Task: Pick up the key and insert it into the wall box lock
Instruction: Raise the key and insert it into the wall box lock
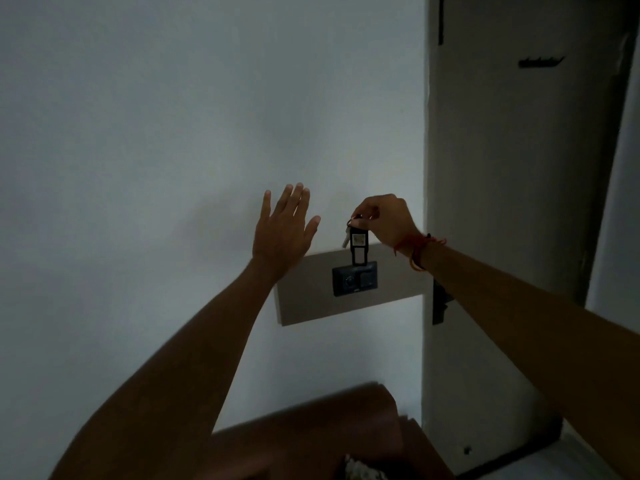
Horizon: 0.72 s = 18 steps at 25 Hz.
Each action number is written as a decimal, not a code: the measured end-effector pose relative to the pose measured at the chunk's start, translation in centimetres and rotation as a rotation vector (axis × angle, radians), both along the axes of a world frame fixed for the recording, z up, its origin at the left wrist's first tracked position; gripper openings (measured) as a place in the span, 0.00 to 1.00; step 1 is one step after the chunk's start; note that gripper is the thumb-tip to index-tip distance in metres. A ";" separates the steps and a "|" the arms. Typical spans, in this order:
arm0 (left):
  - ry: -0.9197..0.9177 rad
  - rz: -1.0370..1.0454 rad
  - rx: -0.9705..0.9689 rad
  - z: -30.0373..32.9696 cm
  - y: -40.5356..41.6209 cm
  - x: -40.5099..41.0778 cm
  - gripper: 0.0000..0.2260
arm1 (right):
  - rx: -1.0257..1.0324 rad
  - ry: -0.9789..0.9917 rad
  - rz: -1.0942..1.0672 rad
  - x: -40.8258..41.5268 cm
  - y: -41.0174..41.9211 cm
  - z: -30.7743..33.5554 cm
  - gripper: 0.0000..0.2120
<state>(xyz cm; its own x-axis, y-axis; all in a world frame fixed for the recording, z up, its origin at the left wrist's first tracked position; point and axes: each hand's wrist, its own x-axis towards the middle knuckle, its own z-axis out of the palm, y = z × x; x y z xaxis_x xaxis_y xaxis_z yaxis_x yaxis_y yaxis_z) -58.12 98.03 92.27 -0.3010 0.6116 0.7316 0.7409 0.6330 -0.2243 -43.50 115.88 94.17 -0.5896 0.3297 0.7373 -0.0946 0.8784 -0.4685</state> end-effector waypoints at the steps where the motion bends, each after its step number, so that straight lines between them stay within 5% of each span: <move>1: -0.005 0.002 0.002 -0.5 1.0 -0.9 0.29 | -0.006 -0.007 -0.015 -0.8 1.2 -0.6 0.05; 18: -0.260 0.136 0.004 -10.1 11.9 -9.8 0.31 | -0.085 -0.077 0.072 -12.5 15.2 -7.9 0.05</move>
